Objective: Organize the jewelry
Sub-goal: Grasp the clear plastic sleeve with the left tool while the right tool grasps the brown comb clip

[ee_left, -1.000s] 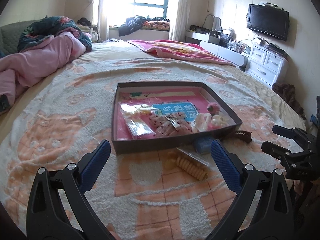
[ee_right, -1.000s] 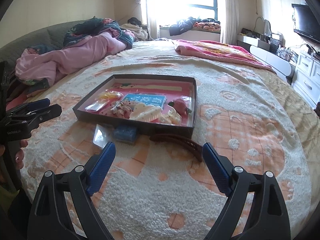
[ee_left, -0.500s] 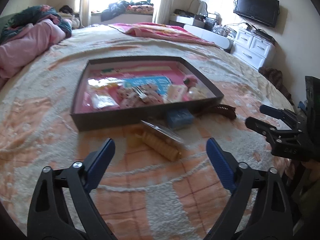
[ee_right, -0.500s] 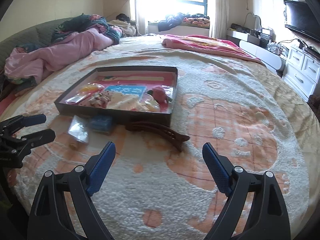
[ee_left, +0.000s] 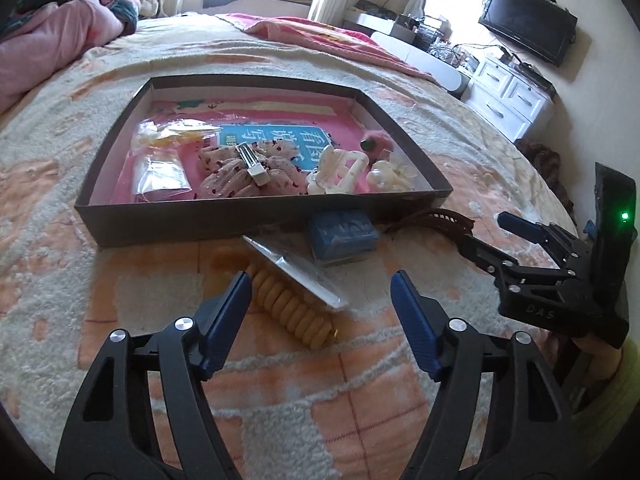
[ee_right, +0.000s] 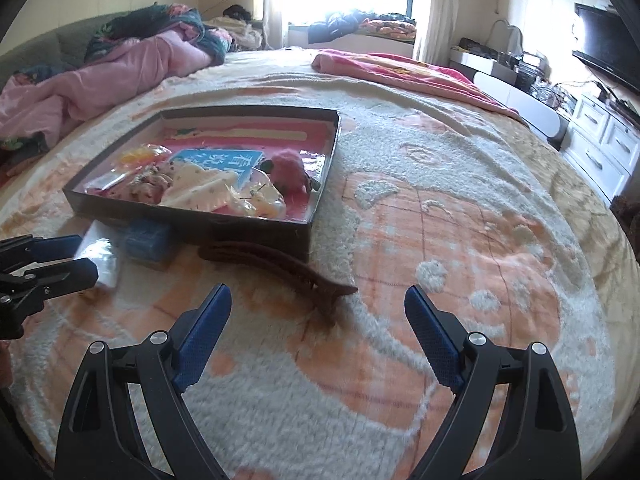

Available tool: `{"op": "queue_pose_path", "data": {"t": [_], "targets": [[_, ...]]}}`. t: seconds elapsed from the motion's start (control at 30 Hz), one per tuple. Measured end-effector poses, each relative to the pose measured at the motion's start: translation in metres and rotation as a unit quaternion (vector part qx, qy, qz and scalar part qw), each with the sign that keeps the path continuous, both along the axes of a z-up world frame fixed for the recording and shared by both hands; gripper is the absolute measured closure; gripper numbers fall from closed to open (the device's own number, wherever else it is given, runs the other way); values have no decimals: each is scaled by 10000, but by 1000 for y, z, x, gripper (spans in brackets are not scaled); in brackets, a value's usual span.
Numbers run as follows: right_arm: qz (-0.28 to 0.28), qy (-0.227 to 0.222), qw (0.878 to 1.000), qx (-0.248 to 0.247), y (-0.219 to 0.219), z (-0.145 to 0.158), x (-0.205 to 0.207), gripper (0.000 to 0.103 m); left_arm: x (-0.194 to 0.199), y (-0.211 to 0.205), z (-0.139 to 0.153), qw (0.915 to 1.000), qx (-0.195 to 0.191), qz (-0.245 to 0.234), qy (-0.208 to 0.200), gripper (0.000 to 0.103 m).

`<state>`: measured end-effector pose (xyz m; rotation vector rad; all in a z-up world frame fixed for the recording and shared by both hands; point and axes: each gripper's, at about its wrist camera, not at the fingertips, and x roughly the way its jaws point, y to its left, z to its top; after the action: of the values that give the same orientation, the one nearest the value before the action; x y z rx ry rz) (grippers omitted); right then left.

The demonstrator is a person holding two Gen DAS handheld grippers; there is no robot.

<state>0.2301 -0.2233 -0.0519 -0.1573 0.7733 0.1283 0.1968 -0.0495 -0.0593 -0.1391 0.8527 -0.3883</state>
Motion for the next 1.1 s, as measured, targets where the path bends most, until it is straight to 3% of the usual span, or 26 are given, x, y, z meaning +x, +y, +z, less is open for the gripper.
{"op": "queue_pose_path", "data": {"t": [0.33,0.43,0.6,0.7,0.8,1.1], "targets": [[543,134,9951,-810,15,-11,33,22,16,-8,-1,9995,221,165,130,60],[821,275,9914,-979,21,-16,39,33,17,-8,-2,9993,286,178,190,65],[1137,435,9880,-955,28,-21,40,61,14,-5,-2,9988,381,194,227,73],[1156,415,9866,-1075,31,-20,36,68,12,2,-2,9989,294,232,292,78],[1195,455,9871,-960,28,-18,31,79,11,6,-2,9990,177,229,342,84],[1230,536,9905,-287,25,-6,3,90,1,16,4,9991,-50,173,375,95]]}}
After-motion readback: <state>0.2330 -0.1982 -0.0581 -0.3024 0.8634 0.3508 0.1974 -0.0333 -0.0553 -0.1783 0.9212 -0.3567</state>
